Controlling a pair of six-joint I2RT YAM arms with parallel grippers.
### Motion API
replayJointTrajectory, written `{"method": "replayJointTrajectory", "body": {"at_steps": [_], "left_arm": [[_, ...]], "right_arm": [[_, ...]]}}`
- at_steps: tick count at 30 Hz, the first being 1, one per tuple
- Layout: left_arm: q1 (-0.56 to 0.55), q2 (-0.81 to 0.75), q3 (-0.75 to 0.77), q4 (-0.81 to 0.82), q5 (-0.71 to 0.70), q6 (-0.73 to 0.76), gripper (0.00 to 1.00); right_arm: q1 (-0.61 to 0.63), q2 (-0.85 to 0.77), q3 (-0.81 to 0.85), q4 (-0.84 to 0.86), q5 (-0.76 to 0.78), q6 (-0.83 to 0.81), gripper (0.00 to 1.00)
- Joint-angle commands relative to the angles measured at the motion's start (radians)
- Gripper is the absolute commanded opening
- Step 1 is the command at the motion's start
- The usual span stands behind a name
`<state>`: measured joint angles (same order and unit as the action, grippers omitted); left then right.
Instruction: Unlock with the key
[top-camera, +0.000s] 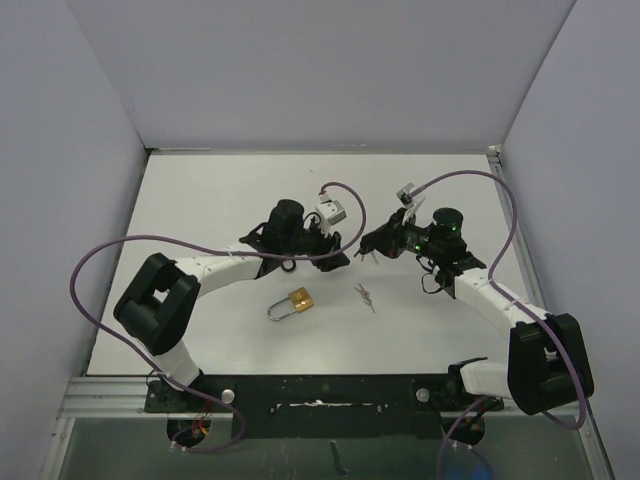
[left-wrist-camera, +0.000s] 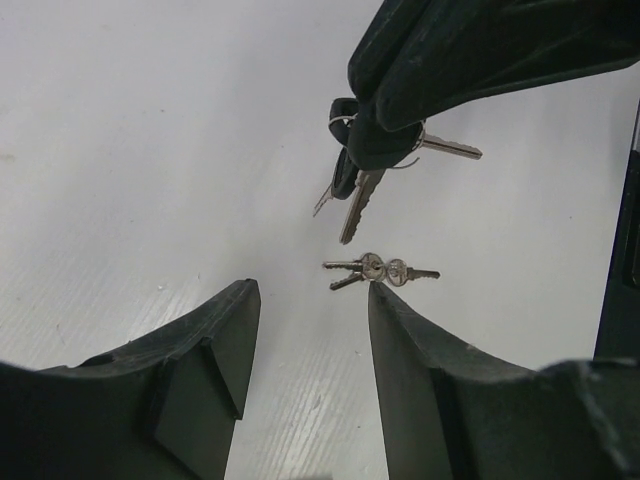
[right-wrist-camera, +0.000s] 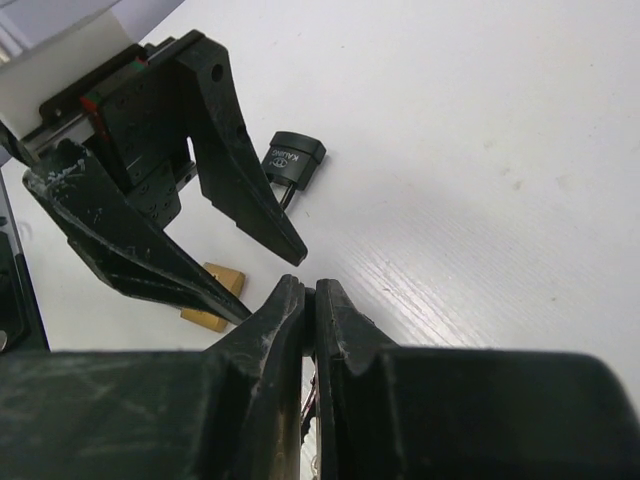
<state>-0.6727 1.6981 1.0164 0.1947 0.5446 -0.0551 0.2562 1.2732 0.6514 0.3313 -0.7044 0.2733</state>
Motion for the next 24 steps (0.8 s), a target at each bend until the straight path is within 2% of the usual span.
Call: {"method": "replayJointTrajectory", "body": {"at_steps": [1,12,17,21,22,23,24], "left_arm": [[-0.022,-0.05,0.003,0.134,0.003,-0.011,0.46],[-0.049,-0.087,-0.04,0.187,-0.135,-0.001,0.45],[-0.043,-0.175,-0.151,0.25,-0.365,-0.044,0.45],[-0.025,-0.24,-0.223,0.266,-0.583,-0.156,0.46],[-0.017,-0.251,-0.227,0.254,-0.616,-0.178,0.5],[-0.01,-0.262,-0.239,0.238,-0.65,-0.197,0.61],[-0.007,-0.272,-0.252,0.215,-0.704,-0.22,0.83]], "right_arm": [[-0.004,-0.033,0.007,0.092,0.041,0.051,0.0],[-0.002,-0.045,0.013,0.075,0.088,0.089,0.0],[-0.004,-0.069,0.023,0.016,0.165,0.101,0.0],[-0.005,-0.084,0.035,-0.038,0.229,0.12,0.0],[-0.005,-0.089,0.036,-0.047,0.24,0.124,0.0],[-0.006,-0.094,0.035,-0.054,0.253,0.129,0.0],[-0.006,-0.099,0.036,-0.063,0.261,0.133,0.0]]}}
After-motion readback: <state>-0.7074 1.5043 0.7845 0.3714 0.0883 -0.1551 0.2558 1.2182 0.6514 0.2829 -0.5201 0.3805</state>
